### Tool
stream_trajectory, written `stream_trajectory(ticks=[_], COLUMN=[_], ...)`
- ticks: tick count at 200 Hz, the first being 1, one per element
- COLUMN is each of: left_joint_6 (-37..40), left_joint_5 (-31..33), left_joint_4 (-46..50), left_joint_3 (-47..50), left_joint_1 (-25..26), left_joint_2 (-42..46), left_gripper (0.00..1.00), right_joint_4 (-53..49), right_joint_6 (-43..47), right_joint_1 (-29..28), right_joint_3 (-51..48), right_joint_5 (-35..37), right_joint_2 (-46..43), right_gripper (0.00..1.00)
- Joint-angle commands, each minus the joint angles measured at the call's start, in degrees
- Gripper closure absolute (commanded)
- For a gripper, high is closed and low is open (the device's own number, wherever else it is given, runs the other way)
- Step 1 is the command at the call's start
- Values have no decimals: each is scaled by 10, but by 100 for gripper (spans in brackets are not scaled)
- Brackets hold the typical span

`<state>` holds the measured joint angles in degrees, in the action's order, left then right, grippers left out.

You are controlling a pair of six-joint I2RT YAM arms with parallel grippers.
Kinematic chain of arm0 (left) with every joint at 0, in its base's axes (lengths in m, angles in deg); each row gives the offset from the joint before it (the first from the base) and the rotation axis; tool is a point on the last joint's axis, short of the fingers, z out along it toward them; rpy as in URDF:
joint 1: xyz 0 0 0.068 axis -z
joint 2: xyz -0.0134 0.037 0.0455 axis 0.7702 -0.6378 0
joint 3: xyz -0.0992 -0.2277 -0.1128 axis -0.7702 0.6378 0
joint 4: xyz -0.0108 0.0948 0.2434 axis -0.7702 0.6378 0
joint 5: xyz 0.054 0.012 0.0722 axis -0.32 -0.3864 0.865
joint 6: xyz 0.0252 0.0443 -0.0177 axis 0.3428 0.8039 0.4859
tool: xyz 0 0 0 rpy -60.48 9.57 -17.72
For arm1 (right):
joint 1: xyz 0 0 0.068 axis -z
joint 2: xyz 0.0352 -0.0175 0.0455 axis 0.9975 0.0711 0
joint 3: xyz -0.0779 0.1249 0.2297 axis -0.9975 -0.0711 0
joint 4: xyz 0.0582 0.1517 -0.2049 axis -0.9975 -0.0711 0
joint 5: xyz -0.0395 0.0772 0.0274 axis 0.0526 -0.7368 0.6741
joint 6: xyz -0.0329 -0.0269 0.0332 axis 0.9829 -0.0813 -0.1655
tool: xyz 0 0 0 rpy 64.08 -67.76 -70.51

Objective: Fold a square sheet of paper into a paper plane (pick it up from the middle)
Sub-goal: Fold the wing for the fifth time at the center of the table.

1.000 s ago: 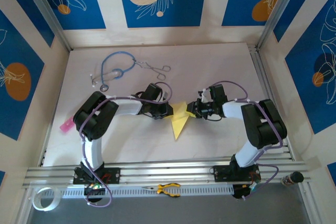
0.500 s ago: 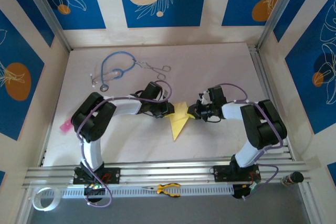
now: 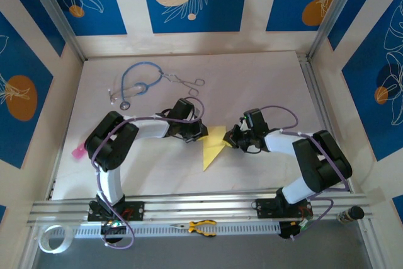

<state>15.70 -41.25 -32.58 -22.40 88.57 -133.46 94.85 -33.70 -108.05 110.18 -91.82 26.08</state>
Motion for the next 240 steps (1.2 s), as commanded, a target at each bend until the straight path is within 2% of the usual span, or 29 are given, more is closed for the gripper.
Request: stream_trajectory(ticks=[1,25,64,133,199,240], left_joint_6=[-3,-8,3,19,25,31], left_joint_5=[7,-1,5,6,2,-3], left_joint_4=[7,-14,-13,-11,-9,-2], left_joint_3=[17,25,24,22,16,9], left_joint_1=[4,4,3,3,4,3], left_joint_2=[4,-7,-20,-27,-32,-37], left_gripper=[89,92,100,100,100,100], right_joint_4=[-1,7,13,33,20,15], right_joint_6=[-16,-7,12,46,79,107], right_joint_1=[-4,-4,-1,19,45,63], right_joint_3=[-14,-18,-21,-4,9,21], right_joint_5=[15,5,-19,-99,-134,-163], right_joint_2=[-21,-24,-28,1,16,34], right_gripper=[96,95,87,75,71,75])
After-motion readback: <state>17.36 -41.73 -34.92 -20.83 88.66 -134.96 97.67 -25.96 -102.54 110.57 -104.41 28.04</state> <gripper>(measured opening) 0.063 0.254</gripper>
